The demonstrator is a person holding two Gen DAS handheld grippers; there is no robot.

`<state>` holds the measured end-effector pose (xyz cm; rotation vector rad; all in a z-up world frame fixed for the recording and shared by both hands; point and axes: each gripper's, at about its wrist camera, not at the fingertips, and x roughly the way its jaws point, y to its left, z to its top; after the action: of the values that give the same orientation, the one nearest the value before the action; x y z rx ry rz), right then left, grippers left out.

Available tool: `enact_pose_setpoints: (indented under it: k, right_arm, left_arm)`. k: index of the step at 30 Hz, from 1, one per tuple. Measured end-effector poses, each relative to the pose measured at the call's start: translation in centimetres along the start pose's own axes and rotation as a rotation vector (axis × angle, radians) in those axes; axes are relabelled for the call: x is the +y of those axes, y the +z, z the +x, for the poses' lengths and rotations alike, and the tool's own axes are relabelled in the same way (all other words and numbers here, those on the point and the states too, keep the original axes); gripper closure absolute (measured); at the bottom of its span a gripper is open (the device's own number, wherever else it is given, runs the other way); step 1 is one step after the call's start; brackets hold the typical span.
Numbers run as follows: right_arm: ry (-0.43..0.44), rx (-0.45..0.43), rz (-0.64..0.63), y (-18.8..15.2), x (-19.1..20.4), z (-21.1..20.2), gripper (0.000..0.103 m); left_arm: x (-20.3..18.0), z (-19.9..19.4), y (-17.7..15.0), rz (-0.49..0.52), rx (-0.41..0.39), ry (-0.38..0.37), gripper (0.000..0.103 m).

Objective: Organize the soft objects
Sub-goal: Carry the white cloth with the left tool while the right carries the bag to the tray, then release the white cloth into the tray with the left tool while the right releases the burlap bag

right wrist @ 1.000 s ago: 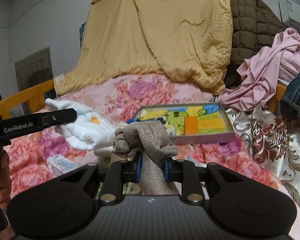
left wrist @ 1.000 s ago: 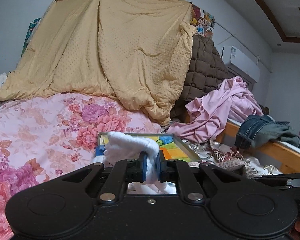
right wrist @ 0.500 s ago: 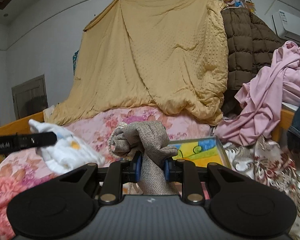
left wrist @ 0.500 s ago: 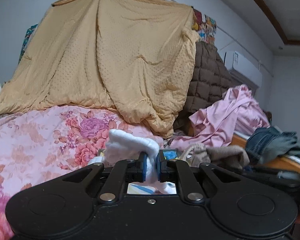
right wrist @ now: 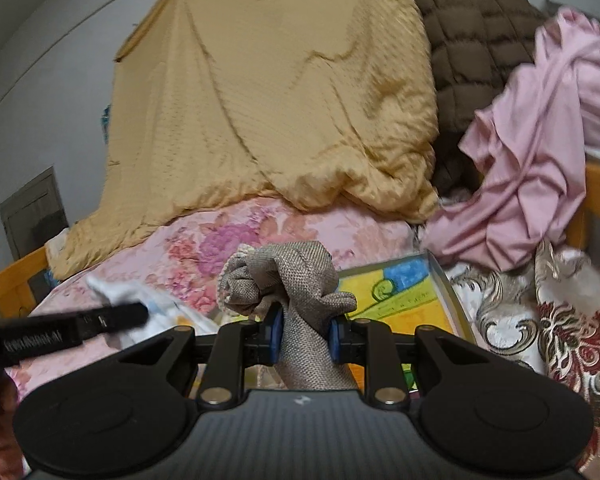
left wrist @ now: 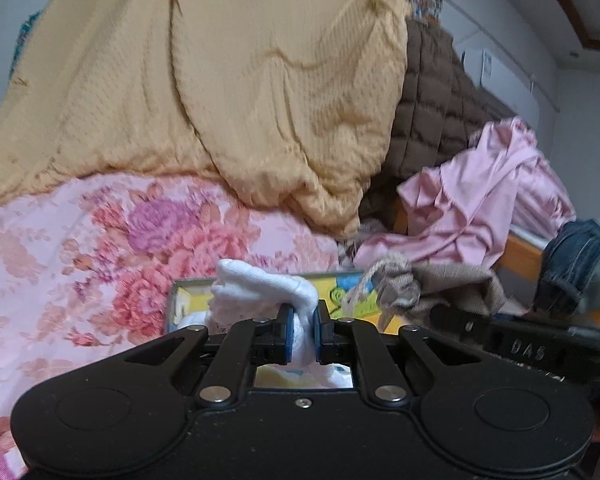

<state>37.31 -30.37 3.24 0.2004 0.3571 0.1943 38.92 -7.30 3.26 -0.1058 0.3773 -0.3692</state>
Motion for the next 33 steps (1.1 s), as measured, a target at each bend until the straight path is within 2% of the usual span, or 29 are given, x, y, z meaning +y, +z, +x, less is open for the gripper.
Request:
enact_pose_setpoints:
  k: [3, 8, 18, 24, 26, 33]
  right_arm:
    - [0.002, 0.035, 0.044, 0.2, -1.6, 1.5, 0.077]
    - [-0.012, 0.086, 0.099, 0.0, -3.8, 3.6, 0.076]
    - [-0.054, 0.154, 0.212, -0.7, -6.9, 5.1, 0.071]
    - [-0.09, 0.183, 0.23, -1.2, -8.0, 5.6, 0.063]
    - [-0.101, 0.192, 0.233, -1.3, -8.2, 5.8, 0.054]
    - [-0.128, 0.197, 0.262, -1.2, -9.0, 5.6, 0.044]
  left_arm:
    - [-0.1, 3.0, -0.4, 0.026, 0.07, 0.016, 0.093]
    - [0.3, 6.5, -0.9, 0.035, 0.138, 0.039, 0.093]
    - [-1.6, 10.7, -0.6, 0.046, 0.183, 0.035, 0.092]
    - [-2.9, 12.7, -0.9, 0.056, 0.232, 0.016, 0.091]
    - [-3.1, 13.2, -1.2, 0.055, 0.243, 0.016, 0.09]
    - [-3.4, 13.7, -1.6, 0.023, 0.267, 0.019, 0.083]
